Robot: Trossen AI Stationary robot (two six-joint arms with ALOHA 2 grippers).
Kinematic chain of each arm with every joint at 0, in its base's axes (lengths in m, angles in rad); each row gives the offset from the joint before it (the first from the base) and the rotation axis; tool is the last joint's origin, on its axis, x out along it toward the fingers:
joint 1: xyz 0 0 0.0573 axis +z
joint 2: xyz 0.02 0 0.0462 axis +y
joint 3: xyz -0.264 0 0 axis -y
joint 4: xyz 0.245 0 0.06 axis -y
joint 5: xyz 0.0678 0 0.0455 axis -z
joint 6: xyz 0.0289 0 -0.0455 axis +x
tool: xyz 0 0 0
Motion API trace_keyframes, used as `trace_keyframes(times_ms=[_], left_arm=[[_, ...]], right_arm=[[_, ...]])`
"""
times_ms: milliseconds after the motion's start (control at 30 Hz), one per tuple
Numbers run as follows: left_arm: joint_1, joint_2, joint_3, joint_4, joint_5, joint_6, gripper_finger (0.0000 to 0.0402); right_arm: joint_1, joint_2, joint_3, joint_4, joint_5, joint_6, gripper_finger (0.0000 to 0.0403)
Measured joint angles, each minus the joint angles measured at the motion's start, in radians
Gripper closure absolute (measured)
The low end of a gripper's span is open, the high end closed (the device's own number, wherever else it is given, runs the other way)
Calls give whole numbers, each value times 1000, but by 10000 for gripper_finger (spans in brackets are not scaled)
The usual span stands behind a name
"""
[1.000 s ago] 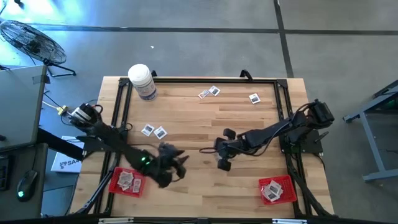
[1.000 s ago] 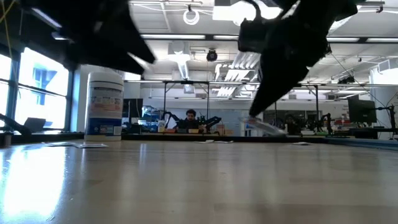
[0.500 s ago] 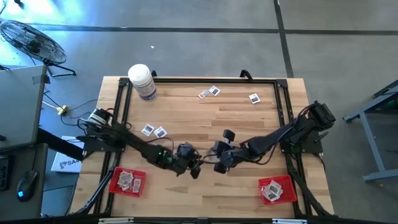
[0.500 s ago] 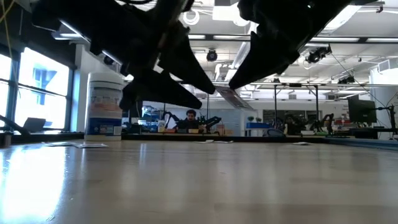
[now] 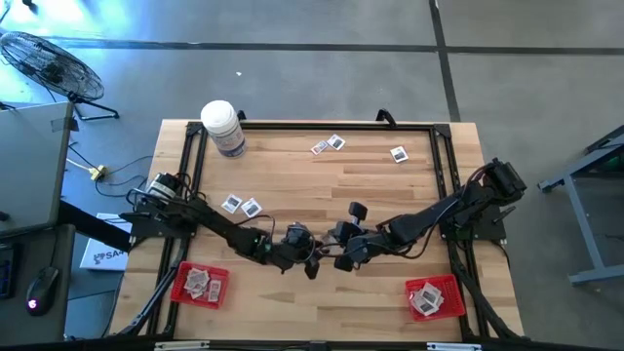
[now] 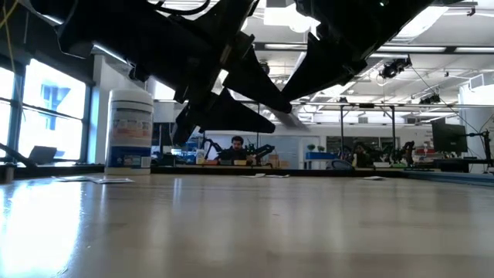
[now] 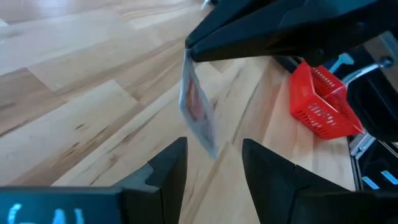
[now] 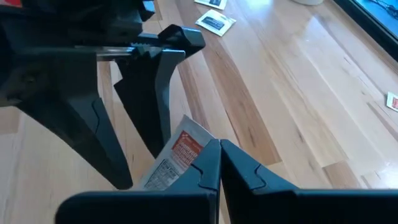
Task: Pick & Place First Aid Supplies
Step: Put the ointment pack into the left red bin
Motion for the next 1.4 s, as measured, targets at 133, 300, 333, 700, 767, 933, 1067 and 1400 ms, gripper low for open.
trace_keyframes(times_ms=[133, 300, 333, 700, 767, 933, 1067, 1400], left_arm=[[0, 0, 0, 0, -29, 2, 250], [0, 0, 0, 3, -61, 13, 250], [0, 0, 0, 3, -62, 24, 250], [0, 0, 0, 3, -49, 86, 364], [0, 0, 0, 3, -49, 99, 391], [-1, 0, 0, -32, -24, 107, 380], [-1, -22, 0, -120, 16, 113, 396], [-42, -272, 0, -505, 242, 89, 400]], right_arm=[[0, 0, 0, 26, -10, -4, 403], [2, 0, 0, 108, -34, -46, 403], [2, 0, 0, 121, -36, -51, 403], [2, -1, 0, 126, -30, -51, 403], [2, -1, 0, 126, -27, -49, 402], [5, -5, 0, 126, -40, -44, 388], [22, -33, 0, 150, -59, -46, 356], [112, -109, 0, 111, 28, -44, 285]])
